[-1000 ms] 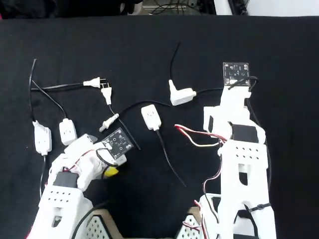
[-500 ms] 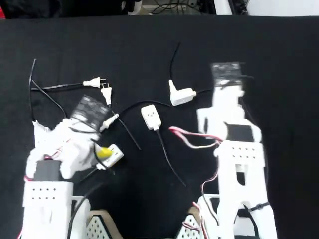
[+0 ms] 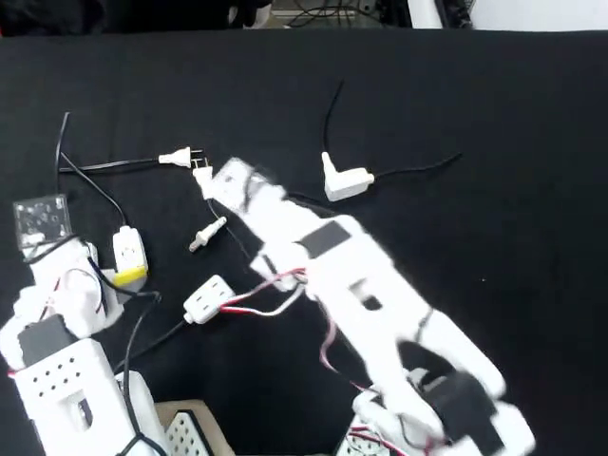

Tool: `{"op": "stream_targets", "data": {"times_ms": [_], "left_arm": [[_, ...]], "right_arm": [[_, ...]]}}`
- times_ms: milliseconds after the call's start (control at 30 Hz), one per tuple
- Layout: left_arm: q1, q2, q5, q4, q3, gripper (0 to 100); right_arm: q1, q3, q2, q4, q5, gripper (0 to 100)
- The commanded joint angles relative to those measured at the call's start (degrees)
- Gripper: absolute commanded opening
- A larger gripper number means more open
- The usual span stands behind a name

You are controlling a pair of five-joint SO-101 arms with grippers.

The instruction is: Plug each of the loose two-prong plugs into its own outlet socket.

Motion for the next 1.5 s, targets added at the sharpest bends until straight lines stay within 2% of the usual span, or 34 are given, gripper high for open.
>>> {"op": "stream_targets", "data": {"times_ms": [0,167,400,467,767,867,933,1000,1100,1133,1200,1467], "left_arm": [[-0.13,-0.53,0.97,-5.71,4.44,41],[0.48,-0.53,-0.26,-8.35,7.25,41],[7.87,-0.53,-13.45,-7.3,10.59,41],[9.71,-0.53,-15.03,-6.68,10.77,41],[10.68,-0.53,-15.03,-7.03,11.74,41],[10.68,-0.53,-15.03,-6.86,11.74,41],[10.68,-0.53,-15.03,-6.86,11.74,41],[10.68,-0.53,-15.03,-6.95,11.74,41],[10.68,-0.53,-15.12,-6.86,11.82,41],[10.68,-0.53,-15.21,-6.86,11.82,41],[10.68,-0.53,-15.21,-6.77,11.82,41],[10.68,-0.53,-15.3,-6.95,11.82,41]], "right_arm": [[-1.41,-9.01,10.59,-2.9,-1.67,14.5],[-2.9,-18.42,22.2,-2.46,-2.11,20.1],[-3.16,-23.52,29.32,0.53,-2.02,20.1],[-3.52,-24.22,30.02,0.88,-1.76,20.1],[-4.22,-24.66,29.93,4.04,-1.67,20.1],[-6.77,-24.66,30.2,4.57,-1.41,20.1],[-8.53,-24.4,30.46,5.63,1.49,20.1],[-8.97,-24.31,30.46,6.15,2.64,17.2],[-8.62,-24.31,30.46,6.15,2.99,2.6],[-8.26,-24.31,30.46,6.15,2.99,0.7],[-7.12,-24.31,30.46,6.15,2.99,3.1],[-4.13,-23.34,24.48,11.87,3.08,1.1]]}}
